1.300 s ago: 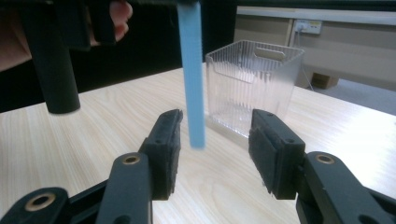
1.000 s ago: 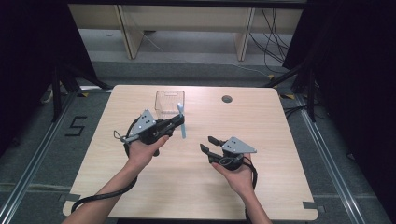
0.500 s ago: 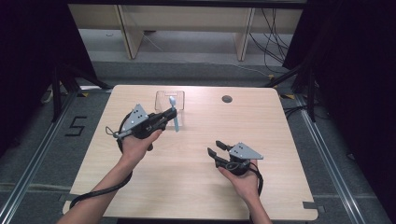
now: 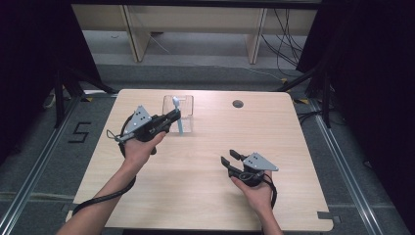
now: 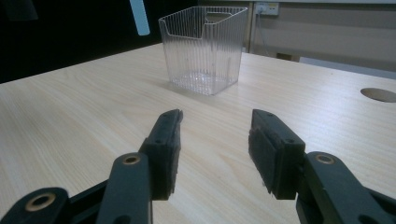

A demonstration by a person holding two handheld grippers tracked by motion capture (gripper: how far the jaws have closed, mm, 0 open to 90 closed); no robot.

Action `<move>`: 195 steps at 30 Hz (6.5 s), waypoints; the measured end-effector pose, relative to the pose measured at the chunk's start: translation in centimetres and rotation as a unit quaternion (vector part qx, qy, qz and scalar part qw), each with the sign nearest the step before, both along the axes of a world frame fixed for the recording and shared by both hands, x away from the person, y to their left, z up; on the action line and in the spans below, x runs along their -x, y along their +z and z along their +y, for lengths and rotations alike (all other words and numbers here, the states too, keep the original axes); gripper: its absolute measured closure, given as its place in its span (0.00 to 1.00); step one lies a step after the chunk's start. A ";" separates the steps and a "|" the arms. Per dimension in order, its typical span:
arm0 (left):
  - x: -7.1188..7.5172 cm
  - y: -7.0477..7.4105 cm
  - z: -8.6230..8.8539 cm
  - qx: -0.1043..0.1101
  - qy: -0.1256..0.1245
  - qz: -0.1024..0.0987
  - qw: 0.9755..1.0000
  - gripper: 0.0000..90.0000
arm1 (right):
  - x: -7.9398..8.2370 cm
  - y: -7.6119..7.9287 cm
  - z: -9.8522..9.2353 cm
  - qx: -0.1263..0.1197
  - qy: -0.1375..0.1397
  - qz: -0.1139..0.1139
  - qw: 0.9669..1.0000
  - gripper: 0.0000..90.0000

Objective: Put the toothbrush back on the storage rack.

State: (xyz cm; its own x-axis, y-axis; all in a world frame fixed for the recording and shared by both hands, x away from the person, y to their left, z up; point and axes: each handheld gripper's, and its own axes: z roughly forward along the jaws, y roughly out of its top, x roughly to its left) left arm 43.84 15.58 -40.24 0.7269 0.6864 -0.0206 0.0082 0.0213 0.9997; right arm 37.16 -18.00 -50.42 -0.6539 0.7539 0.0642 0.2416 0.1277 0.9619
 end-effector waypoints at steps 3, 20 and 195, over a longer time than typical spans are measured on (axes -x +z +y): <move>-0.1 0.1 0.2 0.001 0.004 -0.002 1.000 0.94 | 0.0 -0.2 0.0 0.000 0.001 -0.002 1.000 0.60; -1.1 0.7 1.3 0.008 0.023 -0.011 1.000 0.94 | 0.0 -0.6 -0.1 0.005 -0.003 -0.013 1.000 0.60; -8.8 -4.2 3.8 -0.039 0.105 0.028 0.993 0.94 | 0.0 -1.3 0.8 -0.002 0.022 0.011 1.000 0.59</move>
